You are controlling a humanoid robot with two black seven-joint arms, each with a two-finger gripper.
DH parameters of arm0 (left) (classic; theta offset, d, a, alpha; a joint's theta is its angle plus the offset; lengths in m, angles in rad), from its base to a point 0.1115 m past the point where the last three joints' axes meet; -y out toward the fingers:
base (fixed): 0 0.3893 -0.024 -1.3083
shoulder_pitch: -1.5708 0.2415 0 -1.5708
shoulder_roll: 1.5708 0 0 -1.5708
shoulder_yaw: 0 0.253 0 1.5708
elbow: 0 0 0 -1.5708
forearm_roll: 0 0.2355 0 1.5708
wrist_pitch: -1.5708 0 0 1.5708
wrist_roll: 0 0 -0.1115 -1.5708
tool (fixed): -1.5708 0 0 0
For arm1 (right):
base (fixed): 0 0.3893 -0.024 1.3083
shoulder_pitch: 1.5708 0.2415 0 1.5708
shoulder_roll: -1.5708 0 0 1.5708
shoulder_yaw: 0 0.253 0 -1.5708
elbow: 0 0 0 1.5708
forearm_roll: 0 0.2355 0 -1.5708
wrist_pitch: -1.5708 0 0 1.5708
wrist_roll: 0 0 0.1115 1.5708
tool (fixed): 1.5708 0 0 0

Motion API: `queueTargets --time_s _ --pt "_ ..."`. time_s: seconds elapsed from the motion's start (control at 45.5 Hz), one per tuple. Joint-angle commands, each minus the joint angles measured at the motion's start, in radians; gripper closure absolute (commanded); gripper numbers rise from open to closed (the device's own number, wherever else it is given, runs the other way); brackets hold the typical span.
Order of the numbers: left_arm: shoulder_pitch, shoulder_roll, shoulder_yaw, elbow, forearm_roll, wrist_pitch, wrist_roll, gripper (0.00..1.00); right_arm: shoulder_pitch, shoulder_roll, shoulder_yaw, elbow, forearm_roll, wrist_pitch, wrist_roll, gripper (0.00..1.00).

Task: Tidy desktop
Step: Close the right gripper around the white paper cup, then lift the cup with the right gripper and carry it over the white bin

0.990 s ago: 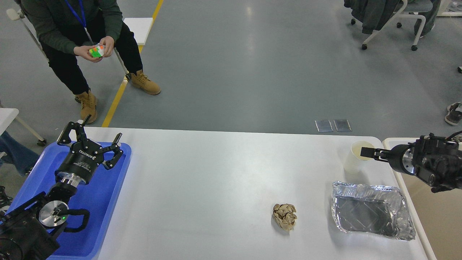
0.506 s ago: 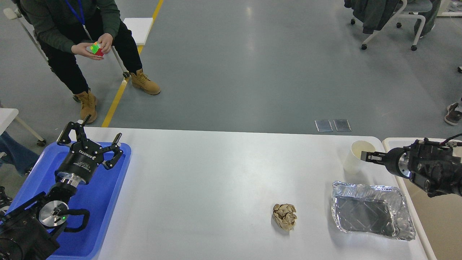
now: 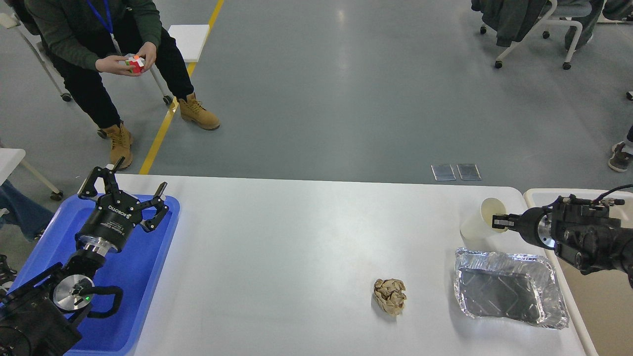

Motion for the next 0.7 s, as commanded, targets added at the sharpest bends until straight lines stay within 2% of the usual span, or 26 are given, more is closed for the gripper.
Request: queueTargets --time_s 0.0,0.176,0.396,0.55,0.682 --pt "0.0 0.0 0.001 0.0 0.0 0.0 0.0 0.01 0.007 -0.004 -0.001 0.011 -0.022 0.0 0.02 1.0" --pt "0.0 0.0 0.0 0.0 0.0 0.0 0.0 0.01 0.063 -0.053 0.001 0.04 -0.02 0.01 0.035 1.0" --pt "0.0 0.0 0.0 0.0 0.0 0.0 0.0 0.01 0.23 -0.157 -0.003 0.208 -0.031 0.018 0.044 1.0" --pt "0.0 0.0 0.001 0.0 0.0 0.0 0.0 0.01 0.317 -0.211 -0.003 0.234 -0.041 0.104 0.044 1.0" --pt "0.0 0.0 0.0 0.0 0.0 0.0 0.0 0.01 0.4 -0.26 -0.001 0.238 -0.067 0.219 0.044 1.0"
